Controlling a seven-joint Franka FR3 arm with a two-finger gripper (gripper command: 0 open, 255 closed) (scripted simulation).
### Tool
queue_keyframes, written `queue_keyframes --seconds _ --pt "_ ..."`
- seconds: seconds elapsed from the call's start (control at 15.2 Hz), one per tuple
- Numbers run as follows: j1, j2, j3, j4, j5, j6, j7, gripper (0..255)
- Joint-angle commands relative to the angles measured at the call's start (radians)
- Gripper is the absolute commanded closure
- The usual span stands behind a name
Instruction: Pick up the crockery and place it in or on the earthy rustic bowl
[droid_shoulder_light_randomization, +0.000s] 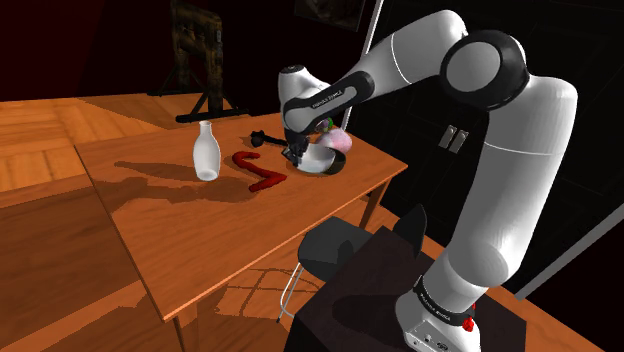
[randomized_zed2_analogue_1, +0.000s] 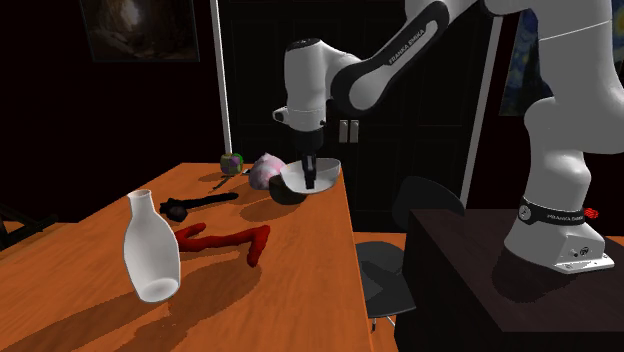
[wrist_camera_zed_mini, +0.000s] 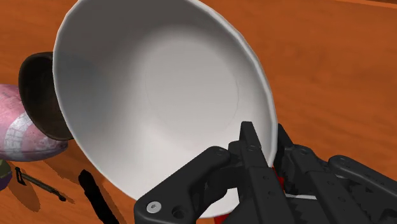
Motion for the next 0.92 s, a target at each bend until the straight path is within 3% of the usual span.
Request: queue_keyframes --seconds 0.0,0.86 --pt "-0.026 0.022 -0.015 0.034 0.002 0.001 -0.044 255" --pt "-0.195 0.237 -0.081 0.376 0.046 -0.056 -0.328 255"
